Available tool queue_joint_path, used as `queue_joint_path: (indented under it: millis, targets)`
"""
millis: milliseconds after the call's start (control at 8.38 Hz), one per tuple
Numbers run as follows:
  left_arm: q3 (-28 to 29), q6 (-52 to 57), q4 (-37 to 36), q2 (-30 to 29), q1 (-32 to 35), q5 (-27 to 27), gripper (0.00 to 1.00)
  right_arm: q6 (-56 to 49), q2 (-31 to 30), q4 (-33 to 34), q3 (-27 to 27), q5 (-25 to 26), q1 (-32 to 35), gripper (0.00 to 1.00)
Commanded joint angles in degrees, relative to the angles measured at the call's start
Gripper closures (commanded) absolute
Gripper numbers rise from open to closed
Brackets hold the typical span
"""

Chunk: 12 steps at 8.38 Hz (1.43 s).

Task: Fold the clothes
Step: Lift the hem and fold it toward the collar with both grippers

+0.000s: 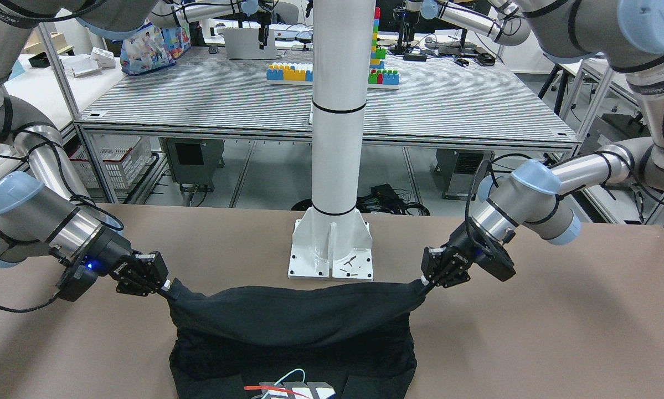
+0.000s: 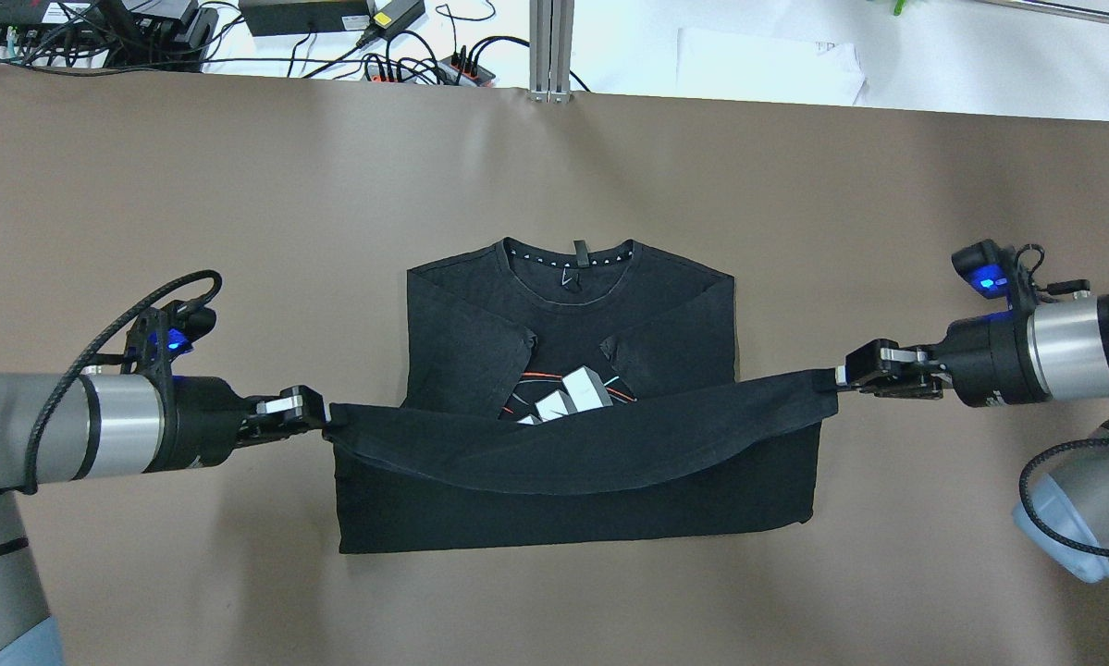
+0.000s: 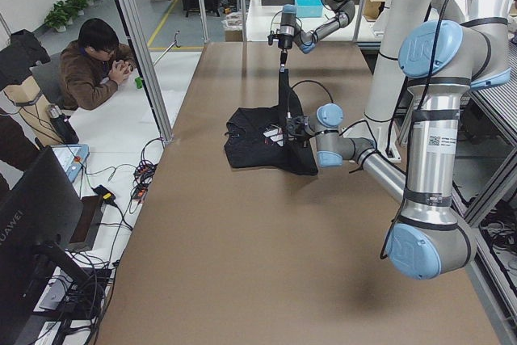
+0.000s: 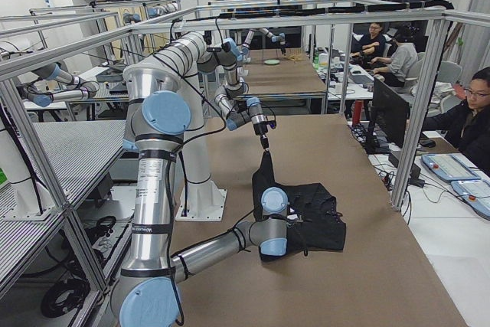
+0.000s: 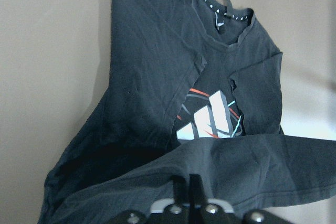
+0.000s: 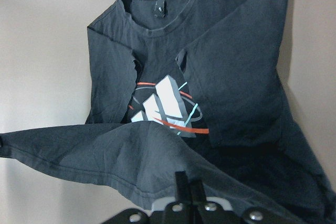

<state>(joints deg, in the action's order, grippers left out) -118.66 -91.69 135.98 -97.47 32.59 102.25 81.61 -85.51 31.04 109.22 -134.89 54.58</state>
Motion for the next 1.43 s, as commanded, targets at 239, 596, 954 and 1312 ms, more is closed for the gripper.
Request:
queue_joint_path:
  millis: [239, 596, 954, 1312]
  targets:
    - [9.1, 0.1, -0.5, -6.7, 6.2, 0.0, 1.00, -10.2, 12.1, 12.6, -13.0, 3.8, 1.8, 1.00]
    - [17.0, 1.7, -0.4, -9.5, 8.7, -0.5, 1.00, -12.1, 15.6, 12.7, -19.7, 5.8, 2.6, 1.00]
    - [23.9, 2.8, -0.4, -14.0, 10.3, -0.5, 1.00, -15.3, 15.6, 12.9, -22.9, 6.2, 5.4, 1.00]
    - [25.0, 3.0, -0.5, -15.4, 11.4, 0.2, 1.00, -14.5, 17.5, 13.4, -23.9, 6.2, 5.8, 1.00]
